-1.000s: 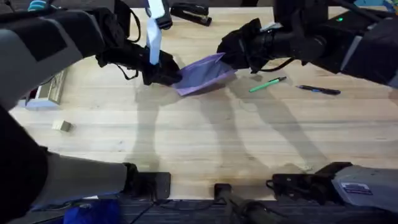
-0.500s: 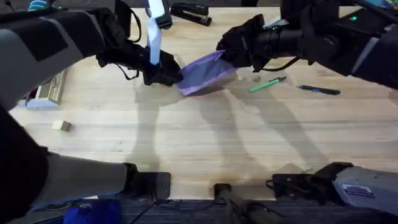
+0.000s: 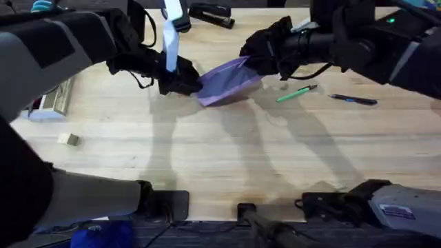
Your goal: Unzip the bag, pick up the pens from the table one at a time and place them inside, then zip the bag closed.
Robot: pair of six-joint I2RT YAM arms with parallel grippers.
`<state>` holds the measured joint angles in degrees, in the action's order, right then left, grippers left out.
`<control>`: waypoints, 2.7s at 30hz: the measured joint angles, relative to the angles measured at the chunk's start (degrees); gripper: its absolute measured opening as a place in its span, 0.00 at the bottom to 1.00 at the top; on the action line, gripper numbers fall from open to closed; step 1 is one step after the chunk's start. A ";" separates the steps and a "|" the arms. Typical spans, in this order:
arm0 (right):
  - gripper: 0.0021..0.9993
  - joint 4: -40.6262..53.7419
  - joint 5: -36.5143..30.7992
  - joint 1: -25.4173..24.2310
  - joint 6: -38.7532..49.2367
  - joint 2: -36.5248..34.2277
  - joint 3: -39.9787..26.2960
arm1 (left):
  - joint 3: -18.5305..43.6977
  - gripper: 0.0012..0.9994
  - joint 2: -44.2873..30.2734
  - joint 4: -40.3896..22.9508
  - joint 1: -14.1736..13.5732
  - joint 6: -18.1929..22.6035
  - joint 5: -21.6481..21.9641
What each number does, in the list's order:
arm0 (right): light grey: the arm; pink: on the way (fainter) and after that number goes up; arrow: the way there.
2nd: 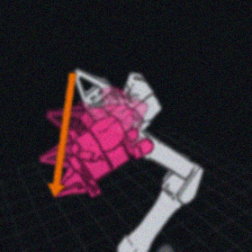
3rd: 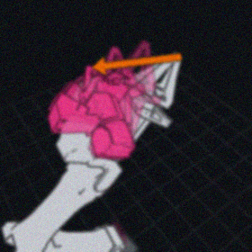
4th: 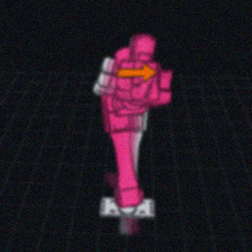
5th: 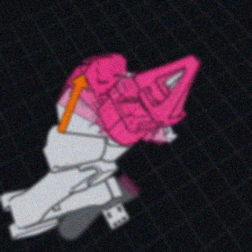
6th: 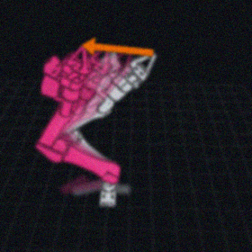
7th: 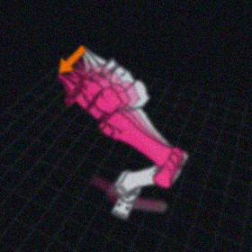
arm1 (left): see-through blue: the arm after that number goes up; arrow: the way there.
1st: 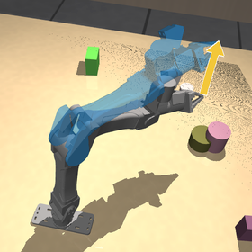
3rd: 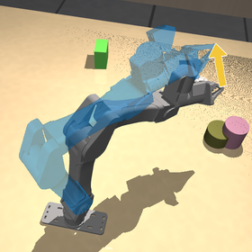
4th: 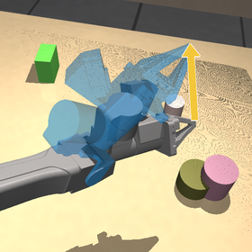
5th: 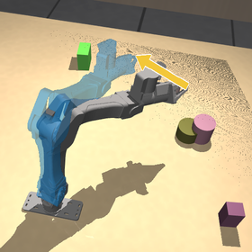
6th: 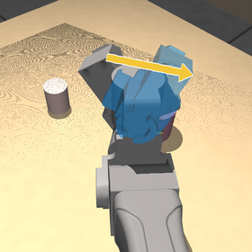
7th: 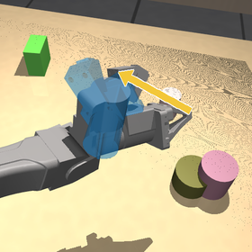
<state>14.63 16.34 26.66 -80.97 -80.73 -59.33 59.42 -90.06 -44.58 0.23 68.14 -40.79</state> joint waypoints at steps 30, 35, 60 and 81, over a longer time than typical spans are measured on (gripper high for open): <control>0.03 -6.93 -4.63 9.05 -0.24 -3.78 -0.66 | 0.00 0.04 0.00 -0.68 0.98 0.01 5.05; 0.03 -6.95 -4.74 10.31 -0.24 -3.78 -0.83 | 0.00 0.04 0.00 -0.83 0.98 0.00 5.26; 0.03 -2.91 -2.58 6.22 -0.20 -3.78 -0.85 | 0.00 0.04 0.00 -0.37 0.74 0.00 4.37; 1.00 3.58 1.21 2.04 0.39 -5.38 -0.85 | 0.00 0.04 0.00 0.00 -0.15 0.02 2.46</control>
<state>18.22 17.55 28.71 -80.58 -86.11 -60.18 59.42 -90.06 -44.58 0.08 68.16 -38.33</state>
